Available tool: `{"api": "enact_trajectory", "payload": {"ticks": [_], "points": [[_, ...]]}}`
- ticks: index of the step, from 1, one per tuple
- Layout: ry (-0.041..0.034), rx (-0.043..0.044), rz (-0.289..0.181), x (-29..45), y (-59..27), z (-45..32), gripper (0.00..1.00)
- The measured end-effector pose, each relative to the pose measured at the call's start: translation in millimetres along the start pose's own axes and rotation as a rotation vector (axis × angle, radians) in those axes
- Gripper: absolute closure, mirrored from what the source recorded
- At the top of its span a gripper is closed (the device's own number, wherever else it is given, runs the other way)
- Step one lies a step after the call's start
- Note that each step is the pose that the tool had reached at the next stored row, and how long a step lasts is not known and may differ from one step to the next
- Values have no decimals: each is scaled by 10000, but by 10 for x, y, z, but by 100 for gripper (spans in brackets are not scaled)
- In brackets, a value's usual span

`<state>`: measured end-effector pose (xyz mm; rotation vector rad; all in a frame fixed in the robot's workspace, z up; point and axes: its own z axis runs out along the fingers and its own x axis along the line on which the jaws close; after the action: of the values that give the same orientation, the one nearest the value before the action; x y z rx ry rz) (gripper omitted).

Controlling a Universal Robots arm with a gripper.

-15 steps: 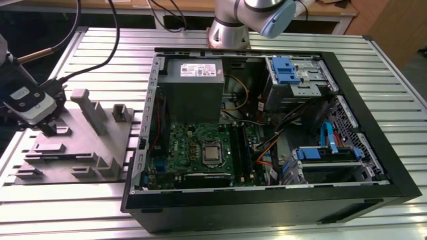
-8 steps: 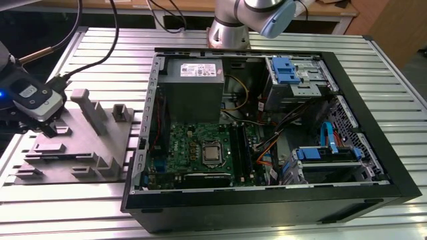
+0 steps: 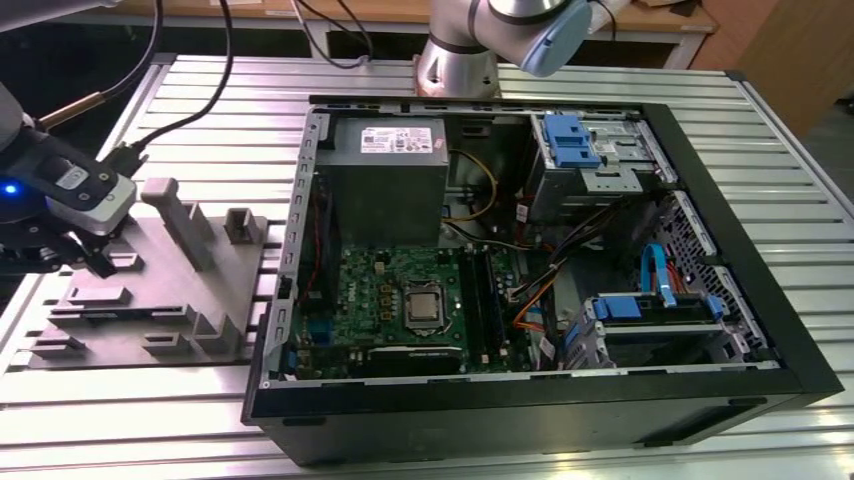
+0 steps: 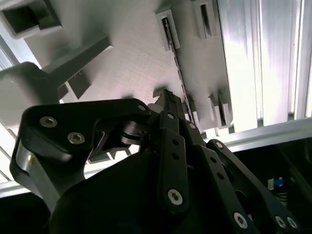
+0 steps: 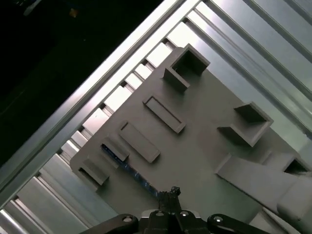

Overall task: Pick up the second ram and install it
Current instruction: 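Pick up the second ram and move it above second insertion slot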

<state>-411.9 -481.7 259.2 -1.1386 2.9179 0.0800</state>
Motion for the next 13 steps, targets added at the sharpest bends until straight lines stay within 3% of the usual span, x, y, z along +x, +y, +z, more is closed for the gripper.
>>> {"api": "enact_trajectory", "payload": {"ticks": [13], "points": [[105, -63, -2362, 2, -3, 75, 90]]}}
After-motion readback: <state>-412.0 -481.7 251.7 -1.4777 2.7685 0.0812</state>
